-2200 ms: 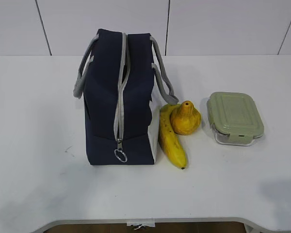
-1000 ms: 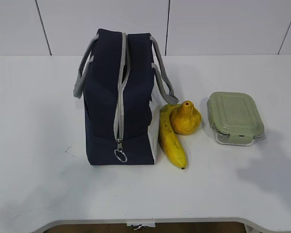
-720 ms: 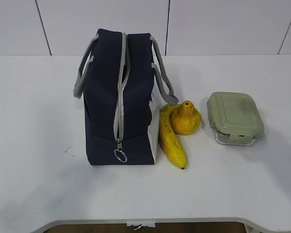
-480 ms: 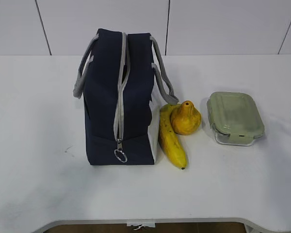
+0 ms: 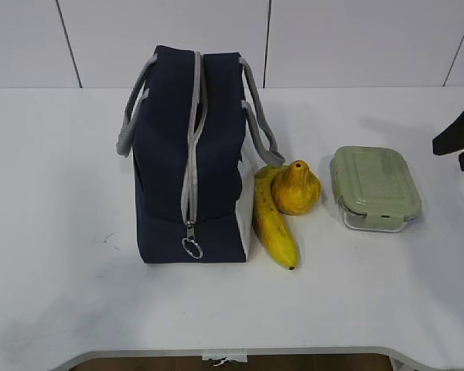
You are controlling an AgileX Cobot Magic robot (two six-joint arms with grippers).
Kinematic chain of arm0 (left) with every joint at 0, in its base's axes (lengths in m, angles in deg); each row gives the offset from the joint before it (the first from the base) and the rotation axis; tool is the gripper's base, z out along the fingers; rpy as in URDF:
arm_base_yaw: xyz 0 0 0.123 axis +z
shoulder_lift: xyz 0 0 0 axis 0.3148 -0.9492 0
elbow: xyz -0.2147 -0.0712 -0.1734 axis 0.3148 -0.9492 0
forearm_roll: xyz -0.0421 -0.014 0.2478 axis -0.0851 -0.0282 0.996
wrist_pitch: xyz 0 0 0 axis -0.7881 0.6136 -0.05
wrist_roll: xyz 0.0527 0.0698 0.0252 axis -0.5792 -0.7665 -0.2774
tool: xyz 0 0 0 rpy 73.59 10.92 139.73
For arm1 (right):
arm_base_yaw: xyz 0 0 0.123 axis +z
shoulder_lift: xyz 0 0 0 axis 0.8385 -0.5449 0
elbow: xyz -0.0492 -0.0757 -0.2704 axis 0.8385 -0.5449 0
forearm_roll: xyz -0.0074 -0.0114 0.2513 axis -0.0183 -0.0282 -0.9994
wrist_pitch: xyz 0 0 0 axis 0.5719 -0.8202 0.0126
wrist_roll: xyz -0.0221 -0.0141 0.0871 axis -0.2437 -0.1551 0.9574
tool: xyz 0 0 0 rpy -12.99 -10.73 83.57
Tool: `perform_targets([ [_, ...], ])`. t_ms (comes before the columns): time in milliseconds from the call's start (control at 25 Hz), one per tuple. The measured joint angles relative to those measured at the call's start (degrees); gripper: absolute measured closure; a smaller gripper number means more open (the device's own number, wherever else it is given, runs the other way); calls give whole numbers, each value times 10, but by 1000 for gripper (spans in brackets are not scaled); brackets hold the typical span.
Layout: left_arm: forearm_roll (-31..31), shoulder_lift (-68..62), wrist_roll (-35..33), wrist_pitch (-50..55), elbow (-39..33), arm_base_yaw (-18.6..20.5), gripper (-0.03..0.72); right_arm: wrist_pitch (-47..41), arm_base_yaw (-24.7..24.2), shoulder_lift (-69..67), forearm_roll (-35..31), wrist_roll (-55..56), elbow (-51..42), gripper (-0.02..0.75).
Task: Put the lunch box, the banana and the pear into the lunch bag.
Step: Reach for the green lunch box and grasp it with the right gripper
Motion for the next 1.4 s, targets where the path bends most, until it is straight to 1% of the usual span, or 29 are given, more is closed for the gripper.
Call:
perform_targets([
  [160,0,0,0,0,0,0,274,-59,-47,-47,-79,-71,16,342],
  [240,0,0,0,0,0,0,274,-77,-57,-72,-94,-91,25,342],
  [400,0,0,0,0,0,0,274,-83,-62,-106,-101,-103,41,342],
  [520,0,0,0,0,0,0,274,-79,-62,-109,-90,-105,43,343],
  [680,0,0,0,0,0,0,274,-56,-62,-109,-83,-106,44,337],
  [720,0,0,0,0,0,0,274,-54,-62,-109,-83,-106,44,323],
  [840,0,0,0,0,0,0,274,-52,-62,-122,-95,-106,46,197],
  [920,0,0,0,0,0,0,274,-52,-62,-141,-113,-106,47,134],
  [1040,0,0,0,0,0,0,274,-57,-62,-169,-133,-109,52,120],
  [1240,0,0,0,0,0,0,274,-74,-62,-226,-173,-153,64,122],
  [1400,0,0,0,0,0,0,274,-77,-62,-258,-178,-166,84,127],
])
